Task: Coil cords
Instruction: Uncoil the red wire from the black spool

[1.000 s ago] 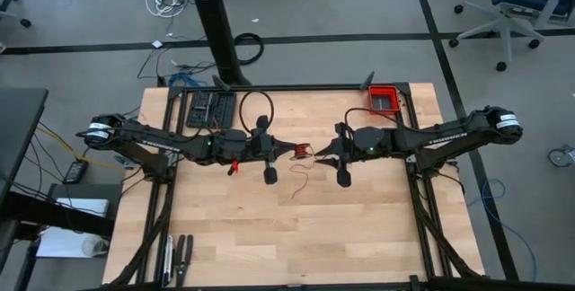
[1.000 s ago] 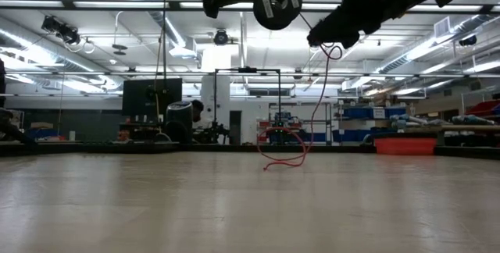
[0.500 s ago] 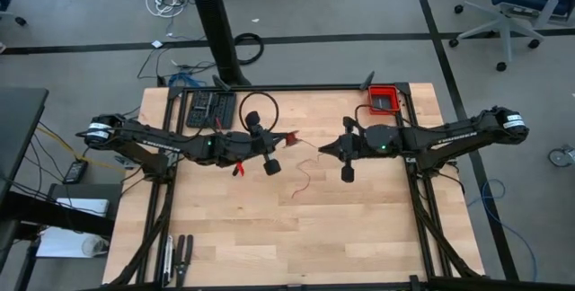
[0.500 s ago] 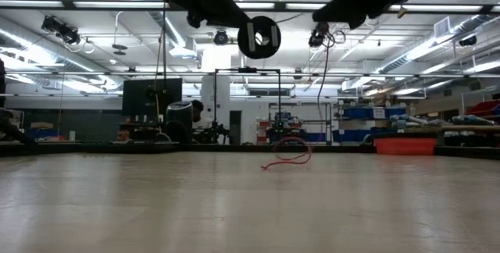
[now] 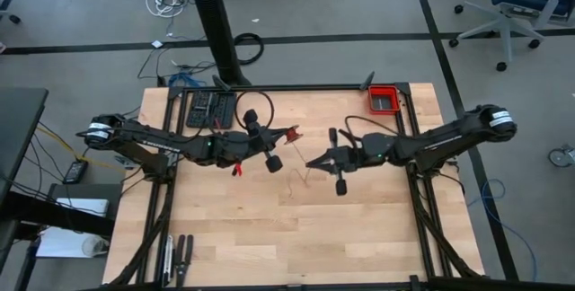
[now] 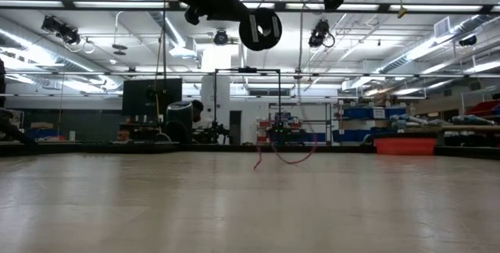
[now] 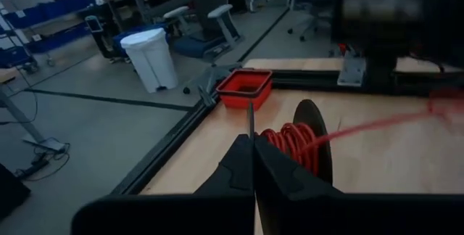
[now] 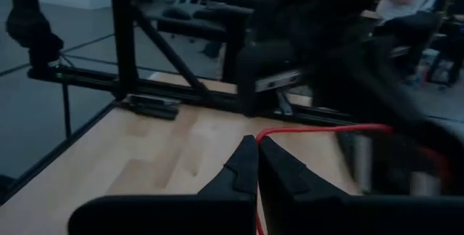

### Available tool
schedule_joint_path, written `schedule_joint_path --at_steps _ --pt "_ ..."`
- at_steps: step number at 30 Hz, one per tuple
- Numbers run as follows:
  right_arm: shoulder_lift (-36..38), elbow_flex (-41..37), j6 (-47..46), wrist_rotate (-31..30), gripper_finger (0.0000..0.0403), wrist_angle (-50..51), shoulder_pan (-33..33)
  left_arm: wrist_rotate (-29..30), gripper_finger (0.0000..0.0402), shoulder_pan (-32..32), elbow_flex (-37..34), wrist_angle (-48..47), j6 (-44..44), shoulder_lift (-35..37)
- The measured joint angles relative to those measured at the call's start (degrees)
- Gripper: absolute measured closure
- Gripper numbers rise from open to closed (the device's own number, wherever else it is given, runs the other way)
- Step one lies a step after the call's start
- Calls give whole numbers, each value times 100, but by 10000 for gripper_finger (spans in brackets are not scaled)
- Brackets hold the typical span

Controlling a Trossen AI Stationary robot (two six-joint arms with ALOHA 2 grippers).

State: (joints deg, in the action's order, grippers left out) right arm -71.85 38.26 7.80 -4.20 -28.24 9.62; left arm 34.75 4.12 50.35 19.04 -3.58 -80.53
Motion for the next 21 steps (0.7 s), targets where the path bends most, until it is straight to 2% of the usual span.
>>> schedule_joint_path --at_steps 6,8,11,15,21 --pt "-926 0 -23 155 403 -404 -153 12 401 3 0 193 127 0" --pt "-1122 0 -97 96 403 -228 -288 -33 401 36 0 306 125 0" --pt "-1164 0 -252 -298 403 465 -541 -228 401 94 0 463 124 0" --pt "-745 0 -454 -851 403 1666 -872 -356 401 179 0 497 33 0" --pt "535 0 -649 -1991 403 3164 -1011 -357 401 199 0 62 -71 0"
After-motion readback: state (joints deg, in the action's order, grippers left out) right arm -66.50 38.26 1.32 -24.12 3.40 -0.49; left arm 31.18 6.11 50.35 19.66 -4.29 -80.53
